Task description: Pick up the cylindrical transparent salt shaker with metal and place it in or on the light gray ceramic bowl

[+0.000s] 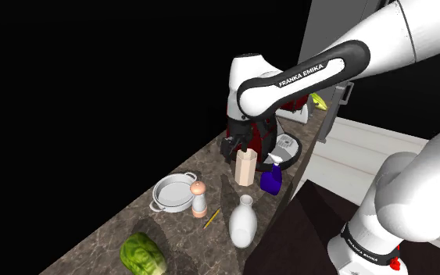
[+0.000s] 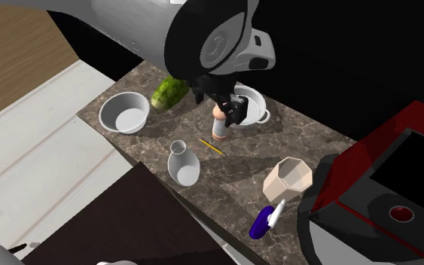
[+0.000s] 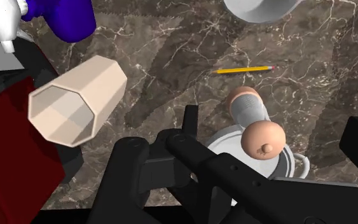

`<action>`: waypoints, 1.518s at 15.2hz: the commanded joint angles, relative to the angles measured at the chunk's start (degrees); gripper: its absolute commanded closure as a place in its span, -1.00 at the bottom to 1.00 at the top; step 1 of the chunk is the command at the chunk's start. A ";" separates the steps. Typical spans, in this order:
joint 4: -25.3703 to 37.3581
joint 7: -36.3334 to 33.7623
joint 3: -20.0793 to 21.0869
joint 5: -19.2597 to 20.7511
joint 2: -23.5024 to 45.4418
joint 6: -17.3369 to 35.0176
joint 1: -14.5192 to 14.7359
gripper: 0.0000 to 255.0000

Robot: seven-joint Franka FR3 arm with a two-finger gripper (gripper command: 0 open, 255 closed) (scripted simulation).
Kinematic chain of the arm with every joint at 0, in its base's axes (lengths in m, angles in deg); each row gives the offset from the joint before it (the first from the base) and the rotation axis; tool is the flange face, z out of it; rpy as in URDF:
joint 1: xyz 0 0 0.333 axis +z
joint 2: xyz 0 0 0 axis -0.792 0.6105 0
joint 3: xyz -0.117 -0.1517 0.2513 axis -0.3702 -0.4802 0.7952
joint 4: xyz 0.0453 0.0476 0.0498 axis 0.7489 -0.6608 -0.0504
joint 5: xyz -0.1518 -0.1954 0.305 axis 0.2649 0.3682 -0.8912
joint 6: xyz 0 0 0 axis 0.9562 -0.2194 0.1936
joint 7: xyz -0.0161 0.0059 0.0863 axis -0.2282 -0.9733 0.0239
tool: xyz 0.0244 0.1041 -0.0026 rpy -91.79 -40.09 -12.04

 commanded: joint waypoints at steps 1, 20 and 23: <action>1.09 -0.49 0.63 0.55 4.32 3.75 0.11 -1.00; 22.58 -10.11 0.94 12.12 41.68 22.27 4.96 -1.00; 22.98 -10.40 0.60 12.55 43.70 23.88 5.22 -1.00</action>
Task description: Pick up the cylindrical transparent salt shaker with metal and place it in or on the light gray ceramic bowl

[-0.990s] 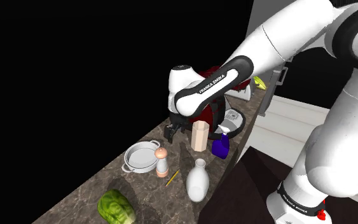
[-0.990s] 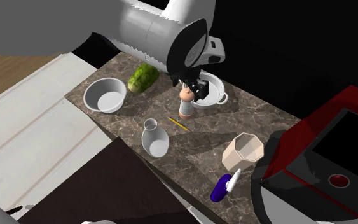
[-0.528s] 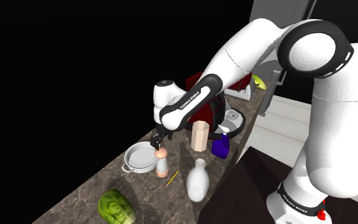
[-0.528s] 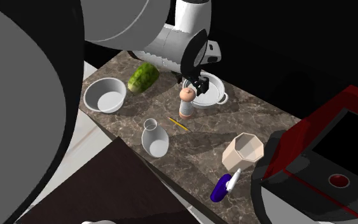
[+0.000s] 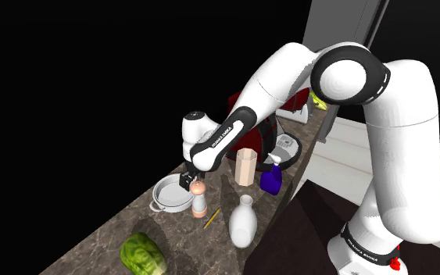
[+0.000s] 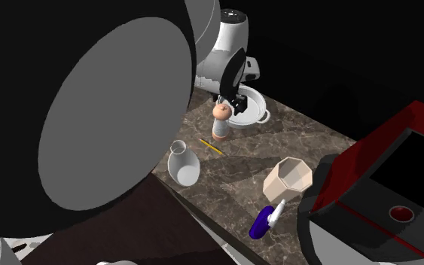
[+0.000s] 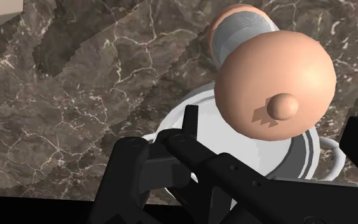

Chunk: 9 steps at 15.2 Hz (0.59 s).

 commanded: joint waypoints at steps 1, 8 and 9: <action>0.31 -0.31 -0.22 0.31 1.37 1.09 0.26 -1.00; 0.40 -0.36 -0.29 0.39 1.77 1.38 0.32 -1.00; 0.40 -0.36 -0.29 0.39 1.76 1.38 0.32 -1.00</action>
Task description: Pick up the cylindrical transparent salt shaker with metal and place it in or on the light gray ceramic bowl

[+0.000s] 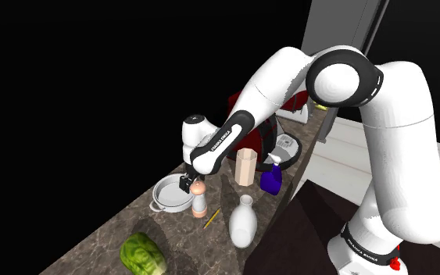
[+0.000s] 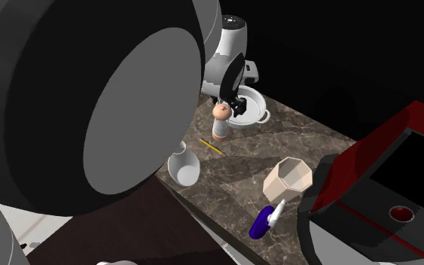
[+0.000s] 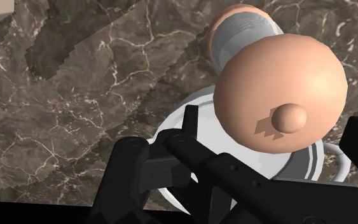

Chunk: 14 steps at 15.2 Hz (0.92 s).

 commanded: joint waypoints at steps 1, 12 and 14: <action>0.00 0.00 0.00 0.00 0.00 0.00 0.00 1.00; -0.17 0.20 0.23 -0.27 -1.28 -1.10 -0.17 1.00; -0.27 0.40 0.45 -0.56 -2.53 -2.25 -0.34 1.00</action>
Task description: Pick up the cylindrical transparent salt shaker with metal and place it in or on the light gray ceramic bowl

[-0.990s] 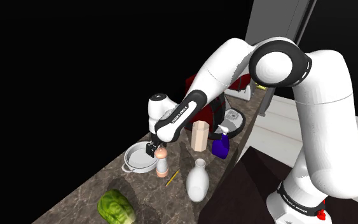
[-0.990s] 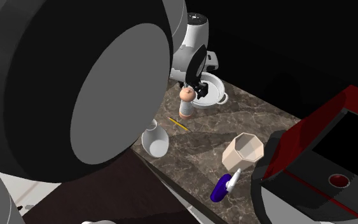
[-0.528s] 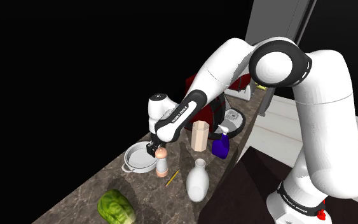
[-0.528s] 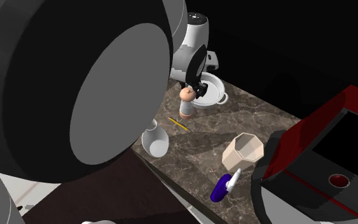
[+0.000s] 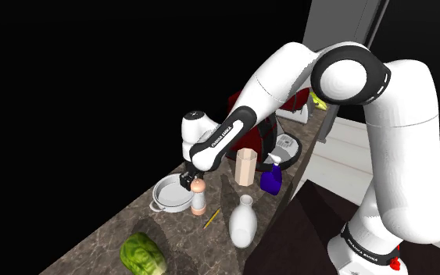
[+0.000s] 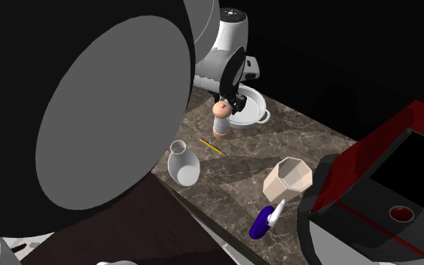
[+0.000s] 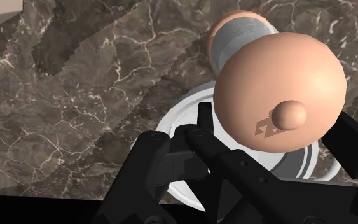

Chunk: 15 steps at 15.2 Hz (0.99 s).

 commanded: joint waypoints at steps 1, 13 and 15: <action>-0.08 0.23 0.23 -0.30 -1.29 -1.20 -0.19 1.00; 0.44 1.44 1.27 -2.03 -8.15 -8.52 -0.95 1.00; 0.70 1.63 1.40 -2.31 -9.18 -9.80 -1.04 1.00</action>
